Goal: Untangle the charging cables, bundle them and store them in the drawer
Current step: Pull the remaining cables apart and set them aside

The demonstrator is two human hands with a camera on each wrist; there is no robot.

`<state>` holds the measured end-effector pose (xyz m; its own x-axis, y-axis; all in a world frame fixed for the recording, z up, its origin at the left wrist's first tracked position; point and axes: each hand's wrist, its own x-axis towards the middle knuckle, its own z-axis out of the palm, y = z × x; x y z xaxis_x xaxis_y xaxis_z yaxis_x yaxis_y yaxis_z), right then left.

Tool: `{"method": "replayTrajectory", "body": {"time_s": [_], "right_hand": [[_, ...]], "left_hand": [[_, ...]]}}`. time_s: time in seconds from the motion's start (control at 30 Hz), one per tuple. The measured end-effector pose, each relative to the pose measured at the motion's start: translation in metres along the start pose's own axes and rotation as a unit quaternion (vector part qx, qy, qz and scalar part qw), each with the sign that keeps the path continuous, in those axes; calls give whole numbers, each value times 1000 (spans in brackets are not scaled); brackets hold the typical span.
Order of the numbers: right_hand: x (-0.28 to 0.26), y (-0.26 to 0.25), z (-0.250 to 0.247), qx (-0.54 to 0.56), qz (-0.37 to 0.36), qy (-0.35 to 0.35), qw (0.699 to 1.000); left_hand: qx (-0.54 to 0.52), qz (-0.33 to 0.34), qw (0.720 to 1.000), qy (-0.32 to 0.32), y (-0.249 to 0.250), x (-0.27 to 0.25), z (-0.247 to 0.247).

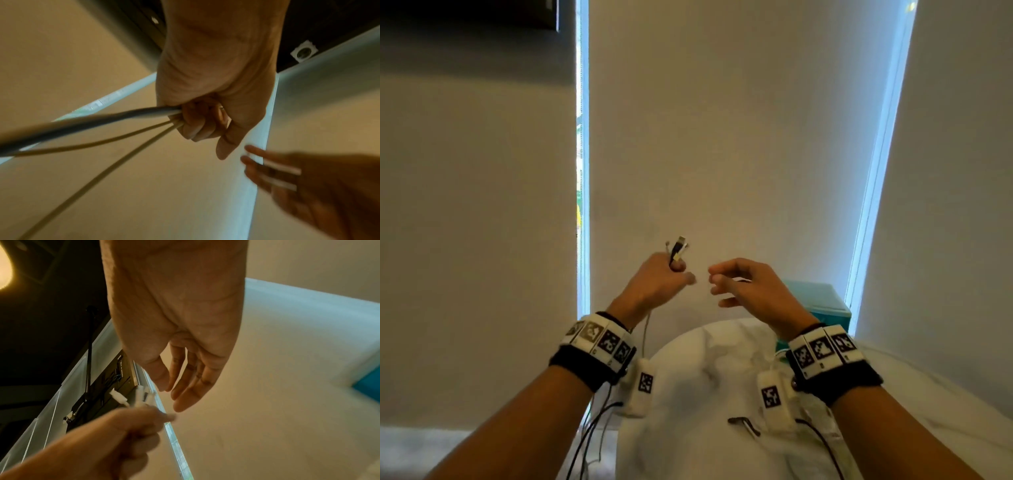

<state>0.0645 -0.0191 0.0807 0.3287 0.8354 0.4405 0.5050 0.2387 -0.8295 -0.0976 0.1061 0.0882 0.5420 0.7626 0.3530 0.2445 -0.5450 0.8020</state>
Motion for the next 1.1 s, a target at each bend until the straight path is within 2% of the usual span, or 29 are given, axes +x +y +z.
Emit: {"method": "replayTrajectory", "body": {"time_s": [0.1, 0.23, 0.37, 0.5, 0.63, 0.97, 1.1], "right_hand": [[-13, -7, -31, -60, -37, 19, 997], [-34, 1, -67, -171, -34, 55, 983], [-57, 15, -90, -175, -33, 140, 974], [-72, 29, -109, -128, 21, 202, 971], [-80, 35, -120, -78, 34, 225, 971], [-76, 37, -113, -24, 10, 226, 974], [-71, 35, -112, -82, 1, 202, 976]], "left_hand": [[31, 19, 996, -84, 7, 1, 54], [41, 90, 981, -169, 33, -3, 103], [22, 143, 965, -220, 47, -8, 142], [-1, 187, 961, -204, 46, -12, 170], [-7, 180, 966, -185, 53, -18, 179], [5, 186, 960, -207, 51, -23, 170], [21, 193, 953, -231, 49, -27, 162]]}}
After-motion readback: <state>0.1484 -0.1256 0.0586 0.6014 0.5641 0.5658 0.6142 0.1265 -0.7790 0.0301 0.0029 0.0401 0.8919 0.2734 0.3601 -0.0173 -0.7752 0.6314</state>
